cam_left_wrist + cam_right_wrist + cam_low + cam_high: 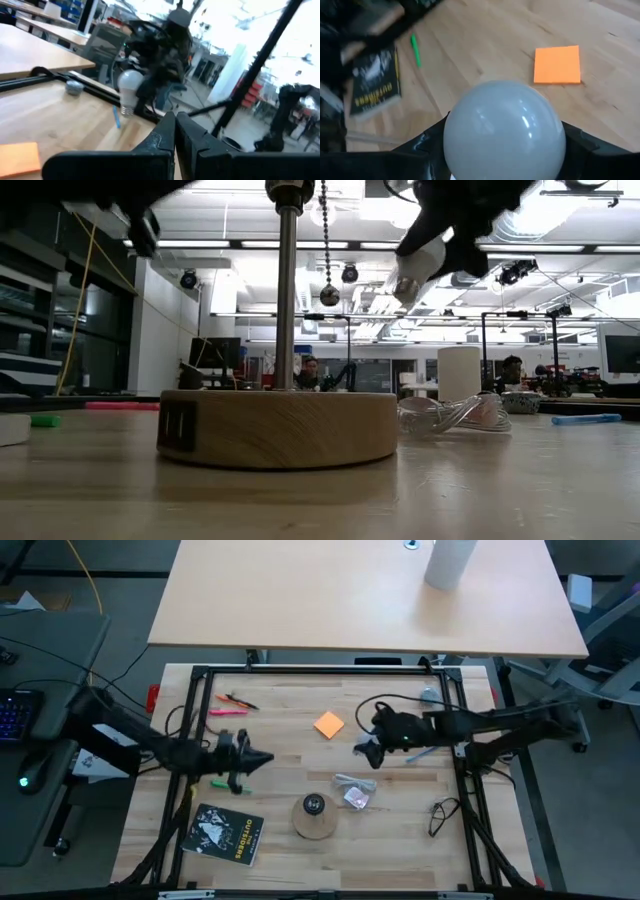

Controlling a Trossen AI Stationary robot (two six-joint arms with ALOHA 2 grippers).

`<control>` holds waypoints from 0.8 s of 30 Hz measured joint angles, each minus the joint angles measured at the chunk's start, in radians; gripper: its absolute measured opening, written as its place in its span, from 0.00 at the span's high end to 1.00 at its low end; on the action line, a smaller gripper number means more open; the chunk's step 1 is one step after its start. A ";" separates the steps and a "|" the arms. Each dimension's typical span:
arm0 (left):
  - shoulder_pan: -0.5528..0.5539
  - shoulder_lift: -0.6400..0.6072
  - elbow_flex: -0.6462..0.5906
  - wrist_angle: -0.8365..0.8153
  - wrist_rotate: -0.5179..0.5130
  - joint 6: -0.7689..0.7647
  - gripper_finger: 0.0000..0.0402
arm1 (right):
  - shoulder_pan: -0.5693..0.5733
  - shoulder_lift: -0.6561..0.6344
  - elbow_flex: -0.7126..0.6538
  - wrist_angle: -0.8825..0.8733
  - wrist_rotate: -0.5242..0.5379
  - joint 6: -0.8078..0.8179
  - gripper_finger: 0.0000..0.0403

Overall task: Screw lightbulb
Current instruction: Remove the white lightbulb from the lamp

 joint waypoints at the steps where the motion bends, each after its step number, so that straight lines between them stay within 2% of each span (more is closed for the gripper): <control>1: 0.051 0.000 -0.028 0.038 0.048 -0.011 1.00 | 0.002 -0.011 -0.035 0.050 0.011 0.018 0.42; 6: 0.264 0.005 -0.090 0.045 0.266 -0.065 1.00 | -0.004 -0.011 -0.141 0.251 0.022 0.021 0.42; 9: 0.333 0.006 -0.104 0.034 0.327 -0.079 1.00 | -0.011 -0.002 -0.197 0.312 0.022 0.034 0.41; 17: 0.395 0.006 -0.108 -0.070 0.340 -0.080 1.00 | -0.014 0.000 -0.265 0.263 0.039 0.139 0.38; 24: 0.413 0.006 -0.108 -0.079 0.340 -0.080 1.00 | -0.014 0.000 -0.265 0.247 0.053 0.034 0.37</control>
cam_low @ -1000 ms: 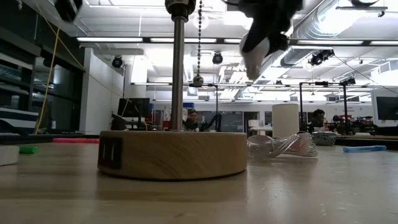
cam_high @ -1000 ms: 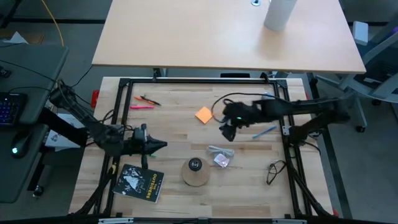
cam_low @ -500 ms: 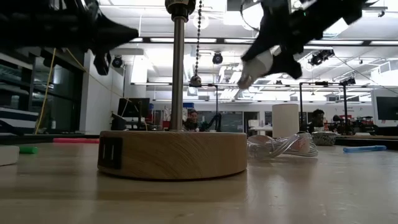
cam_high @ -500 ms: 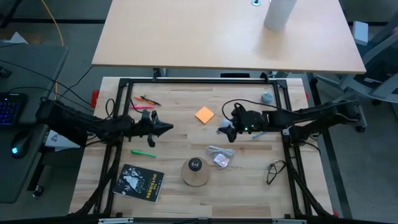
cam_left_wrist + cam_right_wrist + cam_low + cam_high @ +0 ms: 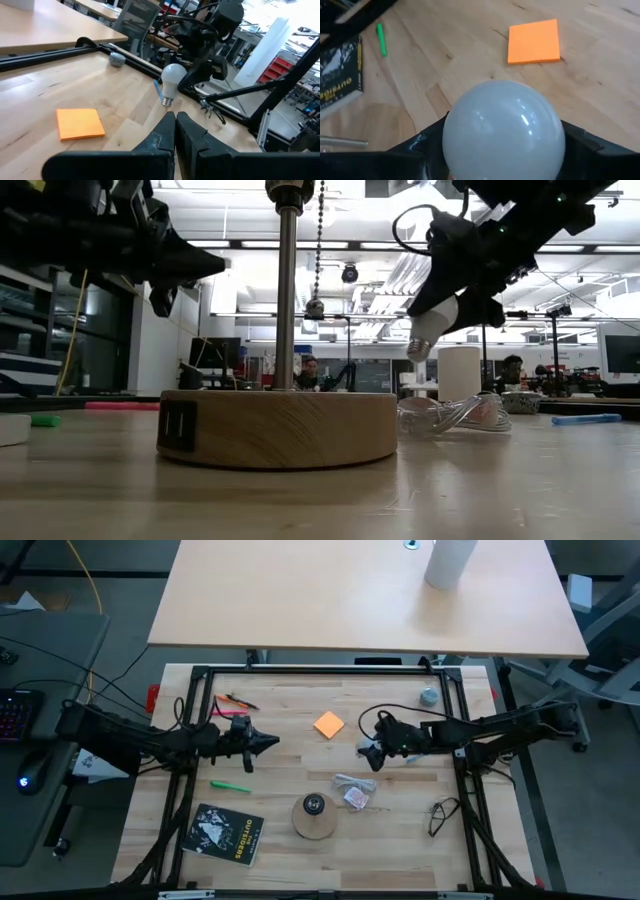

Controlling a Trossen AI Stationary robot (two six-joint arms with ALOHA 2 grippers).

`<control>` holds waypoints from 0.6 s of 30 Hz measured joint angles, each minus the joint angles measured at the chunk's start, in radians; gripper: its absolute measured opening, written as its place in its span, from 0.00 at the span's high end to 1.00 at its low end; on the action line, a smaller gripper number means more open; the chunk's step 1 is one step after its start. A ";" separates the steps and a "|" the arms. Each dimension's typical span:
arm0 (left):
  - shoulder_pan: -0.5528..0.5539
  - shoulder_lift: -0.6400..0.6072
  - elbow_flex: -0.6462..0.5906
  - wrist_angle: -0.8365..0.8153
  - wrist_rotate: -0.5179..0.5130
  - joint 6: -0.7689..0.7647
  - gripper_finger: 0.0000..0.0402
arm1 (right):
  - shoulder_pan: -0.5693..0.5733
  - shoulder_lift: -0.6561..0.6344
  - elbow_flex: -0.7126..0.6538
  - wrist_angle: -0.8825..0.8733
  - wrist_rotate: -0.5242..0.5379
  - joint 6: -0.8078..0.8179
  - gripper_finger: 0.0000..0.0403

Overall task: Screw lightbulb
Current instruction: Remove the white lightbulb from the lamp, then return to Home Position

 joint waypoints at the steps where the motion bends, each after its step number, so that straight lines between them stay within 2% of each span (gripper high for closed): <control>1: 0.001 0.000 0.000 0.000 0.000 0.000 1.00 | 0.000 0.000 0.000 -0.001 0.001 -0.014 0.36; 11: 0.005 0.000 0.000 0.008 -0.010 -0.002 1.00 | -0.020 0.000 0.000 -0.020 -0.016 -0.110 0.07; 14: 0.018 0.000 0.000 0.008 -0.020 0.008 1.00 | -0.013 0.000 0.000 -0.014 -0.015 -0.179 0.04; 18: 0.051 0.000 -0.004 0.018 -0.020 0.073 1.00 | 0.011 -0.035 -0.073 0.073 0.089 -0.193 0.04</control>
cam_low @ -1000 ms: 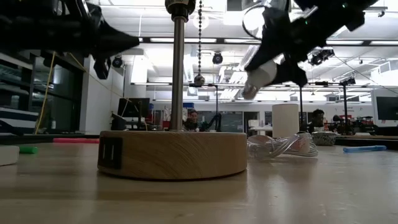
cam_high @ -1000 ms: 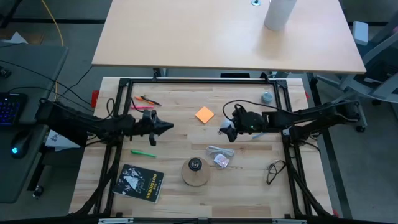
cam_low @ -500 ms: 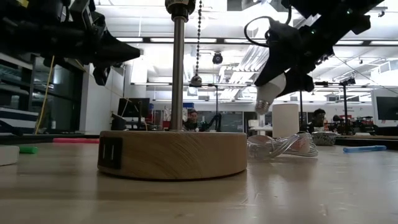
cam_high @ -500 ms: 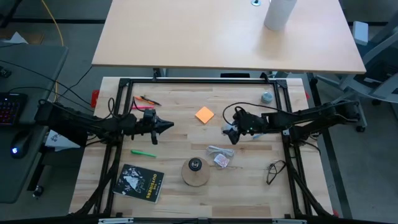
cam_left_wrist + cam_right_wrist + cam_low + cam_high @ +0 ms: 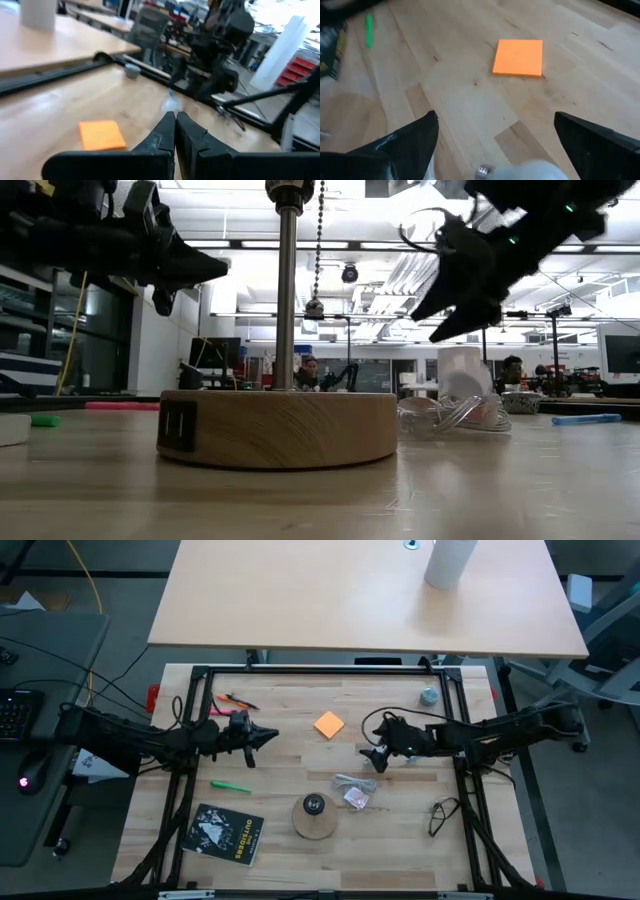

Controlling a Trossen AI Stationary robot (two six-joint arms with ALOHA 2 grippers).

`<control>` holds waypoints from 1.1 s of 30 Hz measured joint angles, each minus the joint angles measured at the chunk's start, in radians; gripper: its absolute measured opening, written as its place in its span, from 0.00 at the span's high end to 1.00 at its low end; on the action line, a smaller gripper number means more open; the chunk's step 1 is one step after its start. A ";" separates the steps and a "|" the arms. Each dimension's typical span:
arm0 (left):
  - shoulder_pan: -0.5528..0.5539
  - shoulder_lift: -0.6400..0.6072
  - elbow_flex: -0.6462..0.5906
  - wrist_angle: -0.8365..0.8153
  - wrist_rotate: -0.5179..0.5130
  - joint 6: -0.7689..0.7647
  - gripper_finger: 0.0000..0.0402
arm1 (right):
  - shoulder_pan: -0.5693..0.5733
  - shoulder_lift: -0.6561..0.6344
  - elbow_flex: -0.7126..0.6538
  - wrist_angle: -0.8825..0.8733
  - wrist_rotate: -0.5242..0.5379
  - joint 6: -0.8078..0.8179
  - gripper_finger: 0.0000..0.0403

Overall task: Screw lightbulb
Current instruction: Return to Home Position

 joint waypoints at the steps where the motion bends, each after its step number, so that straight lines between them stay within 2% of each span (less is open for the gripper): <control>1: 0.013 0.000 -0.012 0.024 0.001 0.014 1.00 | 0.006 -0.025 -0.040 0.047 0.003 0.015 0.04; 5: 0.067 0.000 -0.131 0.262 0.031 0.026 1.00 | 0.046 -0.158 -0.236 0.320 -0.042 0.105 0.04; 9: 0.095 -0.002 -0.151 0.292 0.061 0.024 1.00 | 0.072 -0.272 -0.351 0.586 -0.075 0.041 0.04; 11: 0.097 0.010 -0.150 0.297 0.089 0.043 1.00 | 0.069 -0.302 -0.379 0.572 -0.047 0.000 0.04; 16: 0.097 0.041 -0.152 0.220 0.125 0.054 1.00 | 0.065 -0.306 -0.447 0.578 0.145 0.023 0.04; 20: 0.097 0.074 -0.151 0.183 0.194 0.049 1.00 | 0.066 -0.305 -0.523 0.628 0.194 0.027 0.04; 22: 0.097 0.092 -0.152 0.143 0.180 0.053 1.00 | 0.066 -0.306 -0.560 0.632 0.211 0.027 0.04; 24: 0.097 0.097 -0.152 0.087 0.172 -0.011 1.00 | 0.065 -0.304 -0.572 0.578 0.204 0.056 0.04; 27: 0.096 0.108 -0.151 0.045 0.173 -0.092 1.00 | 0.066 -0.304 -0.565 0.442 0.128 0.121 0.04; 33: 0.096 0.115 -0.152 -0.026 0.173 -0.110 1.00 | 0.066 -0.303 -0.565 0.300 -0.030 0.129 0.04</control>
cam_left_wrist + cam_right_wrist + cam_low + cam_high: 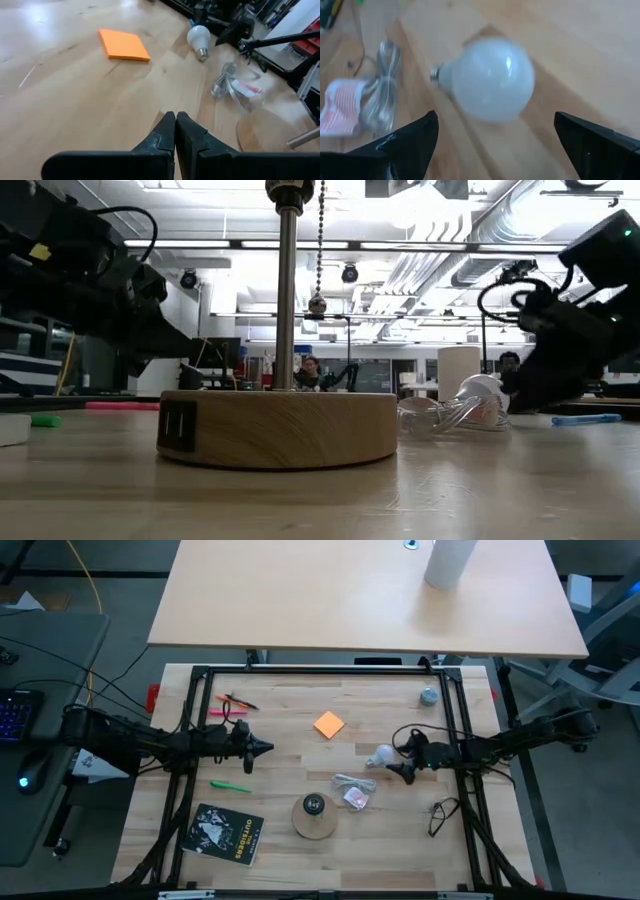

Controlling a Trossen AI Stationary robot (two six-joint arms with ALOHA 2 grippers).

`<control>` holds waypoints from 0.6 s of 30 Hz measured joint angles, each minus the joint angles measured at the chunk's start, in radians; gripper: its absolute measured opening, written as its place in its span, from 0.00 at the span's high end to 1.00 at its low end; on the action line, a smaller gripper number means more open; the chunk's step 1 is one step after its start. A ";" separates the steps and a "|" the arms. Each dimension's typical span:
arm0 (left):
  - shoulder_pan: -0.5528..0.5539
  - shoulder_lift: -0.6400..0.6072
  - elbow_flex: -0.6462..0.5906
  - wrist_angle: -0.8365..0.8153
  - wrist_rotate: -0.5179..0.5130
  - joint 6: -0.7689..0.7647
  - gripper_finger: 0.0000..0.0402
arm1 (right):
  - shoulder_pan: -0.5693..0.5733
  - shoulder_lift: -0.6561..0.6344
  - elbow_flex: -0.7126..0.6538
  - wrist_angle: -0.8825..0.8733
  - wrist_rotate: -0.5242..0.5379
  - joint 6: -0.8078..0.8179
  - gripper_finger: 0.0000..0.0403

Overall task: Screw lightbulb
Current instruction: Return to Home Position

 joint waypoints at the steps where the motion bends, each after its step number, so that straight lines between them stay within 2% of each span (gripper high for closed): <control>1: 0.000 0.001 0.000 -0.001 0.000 0.000 1.00 | 0.000 -0.001 0.000 -0.014 -0.019 0.003 0.04; 4: 0.000 -0.010 0.000 -0.014 0.000 0.000 1.00 | 0.000 -0.001 0.000 -0.034 -0.051 0.003 0.04; 8: 0.000 -0.132 0.000 -0.098 -0.002 0.000 1.00 | 0.002 -0.087 -0.008 -0.079 -0.062 0.003 0.04; 11: -0.001 -0.292 0.001 -0.199 -0.001 0.001 1.00 | 0.002 -0.225 -0.008 -0.169 -0.062 0.003 0.04; 13: 0.000 -0.417 0.000 -0.288 -0.003 0.000 1.00 | 0.002 -0.323 -0.008 -0.165 -0.065 0.003 0.04; 18: 0.001 -0.691 0.001 -0.387 -0.003 0.001 1.00 | 0.002 -0.554 -0.008 -0.168 -0.064 0.003 0.04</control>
